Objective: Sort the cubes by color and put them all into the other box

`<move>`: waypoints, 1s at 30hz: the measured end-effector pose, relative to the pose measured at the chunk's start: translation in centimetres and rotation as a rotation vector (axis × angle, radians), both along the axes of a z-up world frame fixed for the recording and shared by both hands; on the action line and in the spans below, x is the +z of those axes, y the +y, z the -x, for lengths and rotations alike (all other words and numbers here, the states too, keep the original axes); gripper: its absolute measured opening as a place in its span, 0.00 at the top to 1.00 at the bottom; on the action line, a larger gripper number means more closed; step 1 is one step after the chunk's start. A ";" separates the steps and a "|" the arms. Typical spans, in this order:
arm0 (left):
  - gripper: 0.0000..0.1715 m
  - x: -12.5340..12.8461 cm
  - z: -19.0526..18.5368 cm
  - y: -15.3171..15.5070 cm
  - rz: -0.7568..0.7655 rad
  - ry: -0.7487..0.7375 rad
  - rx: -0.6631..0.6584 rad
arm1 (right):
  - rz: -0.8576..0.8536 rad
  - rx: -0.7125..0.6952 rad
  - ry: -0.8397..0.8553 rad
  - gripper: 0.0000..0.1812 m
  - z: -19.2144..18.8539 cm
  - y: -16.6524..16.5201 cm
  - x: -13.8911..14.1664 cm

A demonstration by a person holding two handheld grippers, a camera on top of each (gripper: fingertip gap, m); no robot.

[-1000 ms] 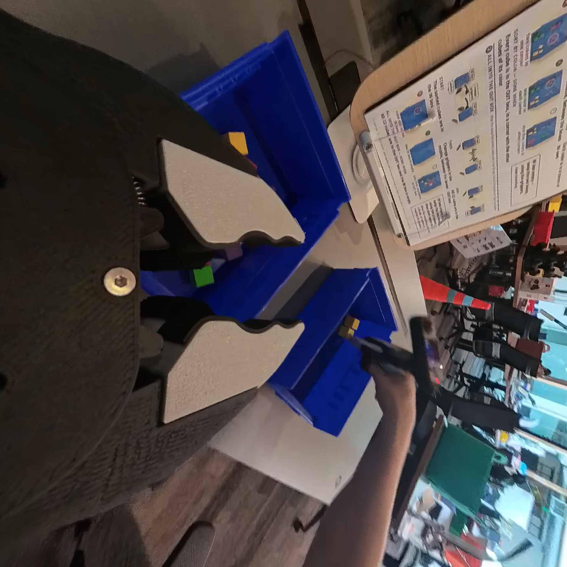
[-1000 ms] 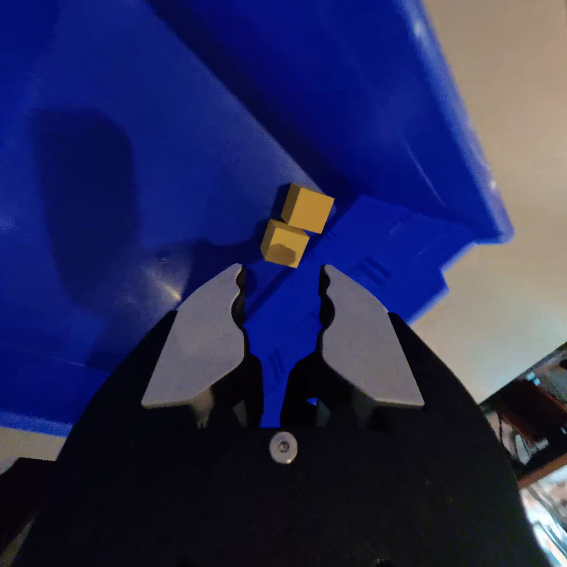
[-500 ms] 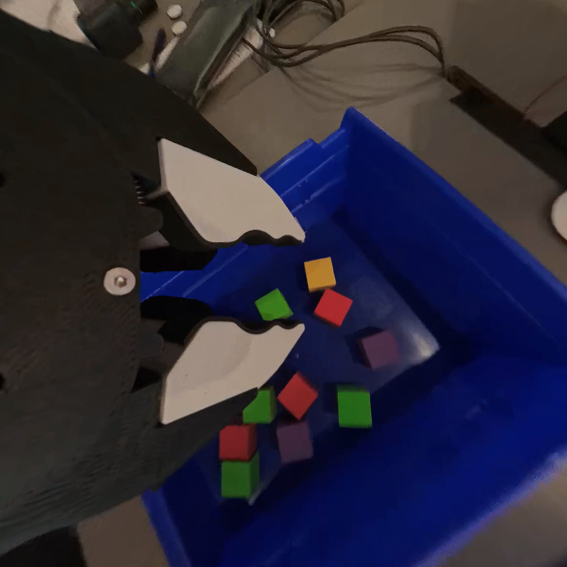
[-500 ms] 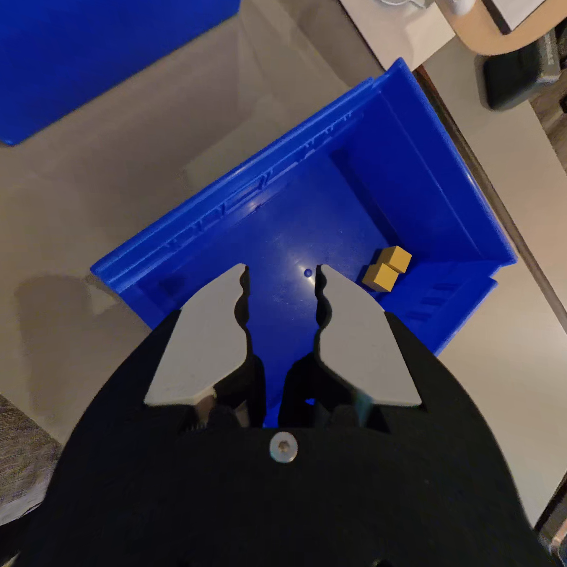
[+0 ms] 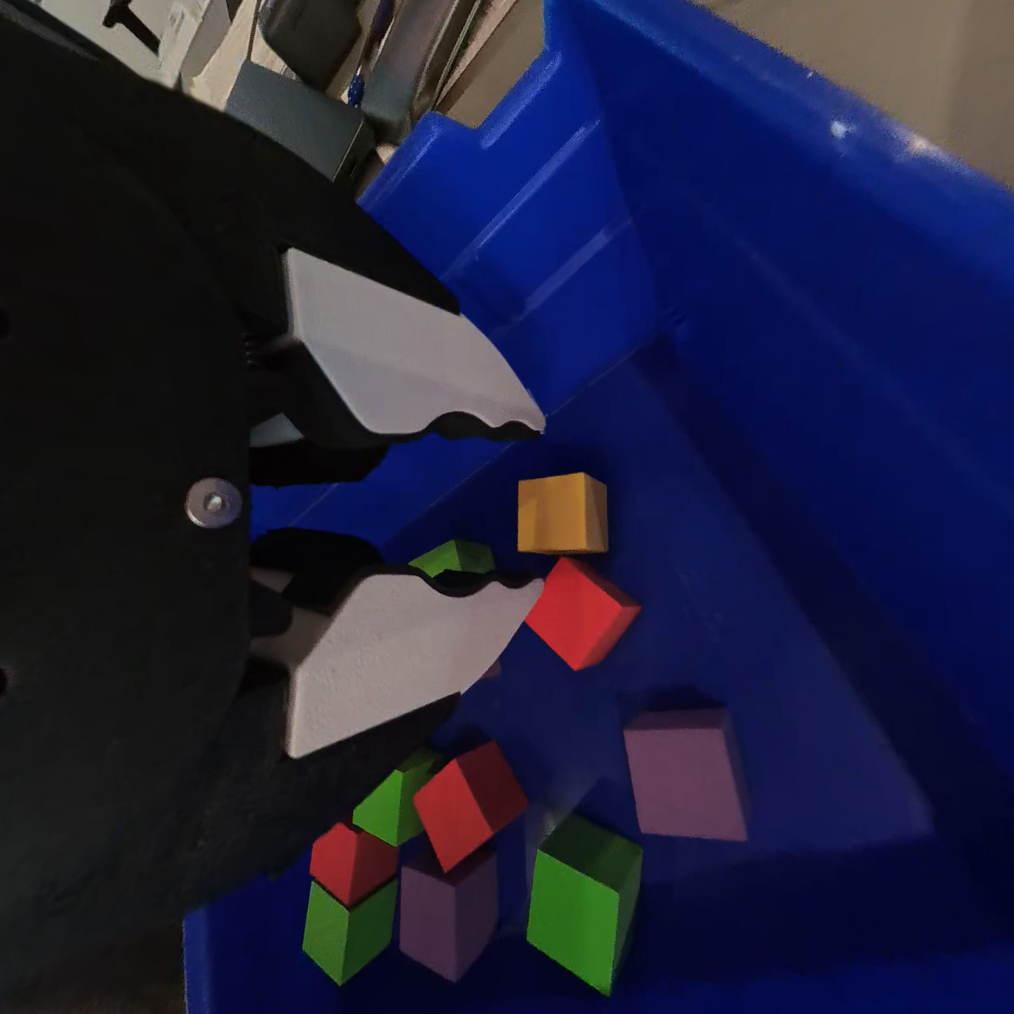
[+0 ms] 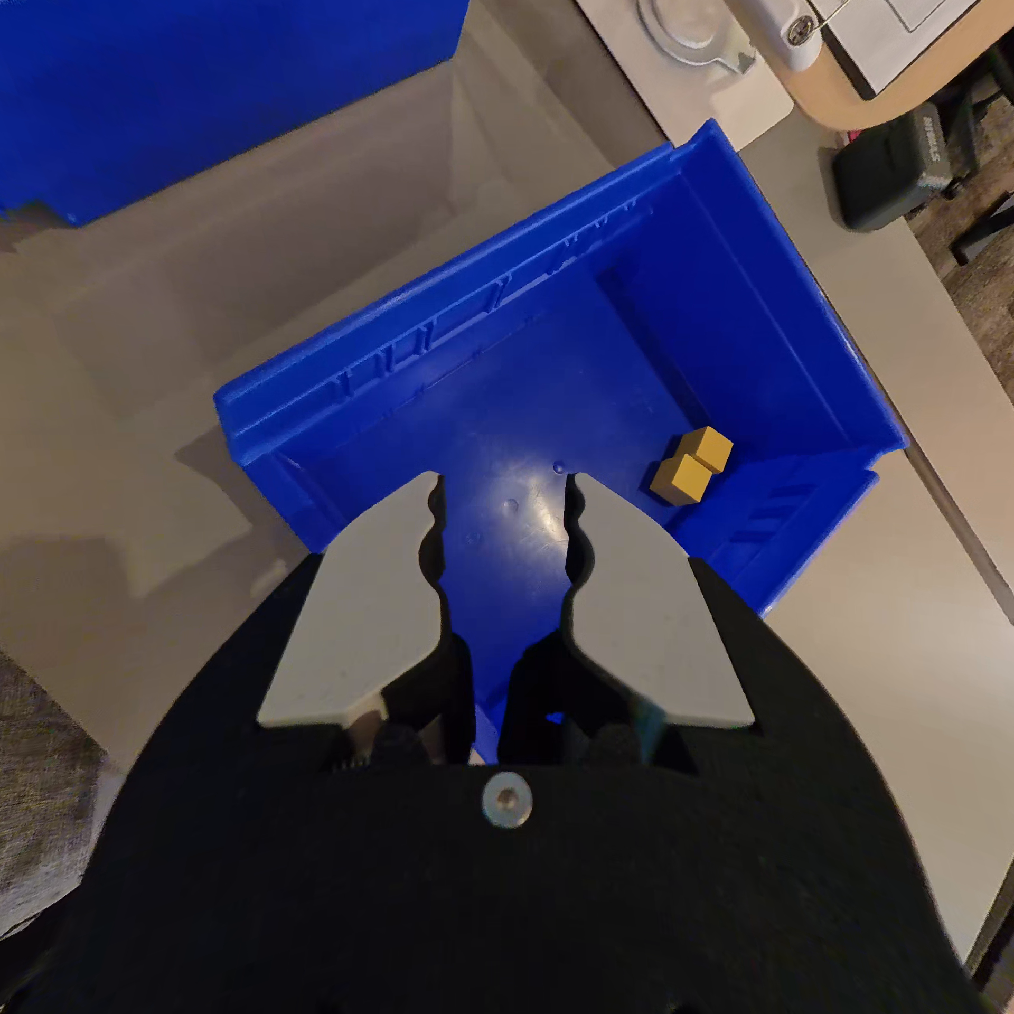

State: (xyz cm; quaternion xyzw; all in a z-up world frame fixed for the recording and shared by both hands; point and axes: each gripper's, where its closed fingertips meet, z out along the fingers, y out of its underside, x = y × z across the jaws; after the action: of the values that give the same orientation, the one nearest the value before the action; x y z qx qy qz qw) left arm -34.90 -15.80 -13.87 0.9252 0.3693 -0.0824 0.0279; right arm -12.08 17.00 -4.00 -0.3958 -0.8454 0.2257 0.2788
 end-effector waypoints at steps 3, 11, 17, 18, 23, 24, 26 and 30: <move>0.73 -0.6 0.0 -0.3 0.005 -0.030 0.025 | -0.004 0.006 0.015 0.77 -0.4 0.0 0.3; 0.83 -2.0 0.1 -0.2 -0.022 -0.074 0.042 | -0.031 0.011 0.048 0.77 -1.5 0.1 1.4; 0.83 1.4 -0.5 1.7 -0.221 -0.031 0.028 | -0.003 0.054 0.085 0.78 -1.7 -1.0 2.0; 0.83 2.6 -1.3 2.7 -0.331 -0.051 0.025 | 0.030 0.094 0.104 0.78 -1.6 -2.0 2.1; 0.83 11.2 -10.0 9.5 -1.104 -0.353 -0.100 | 0.139 0.313 0.320 0.77 -0.1 -8.7 3.3; 0.83 12.8 -12.1 10.2 -1.220 -0.443 -0.141 | 0.162 0.349 0.363 0.76 0.2 -10.3 3.8; 0.83 14.6 -15.6 11.1 -1.367 -0.581 -0.201 | 0.192 0.416 0.441 0.75 0.9 -13.3 4.7; 0.83 16.4 -20.6 12.3 -1.475 -0.775 -0.307 | 0.186 0.512 0.532 0.75 1.7 -17.9 6.1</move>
State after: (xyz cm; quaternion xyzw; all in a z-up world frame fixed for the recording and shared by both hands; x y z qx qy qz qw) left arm -14.31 -3.54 2.49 0.7090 0.1630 0.4999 -0.4699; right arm -13.78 -0.91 2.10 -0.1233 -0.7909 0.4587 0.3859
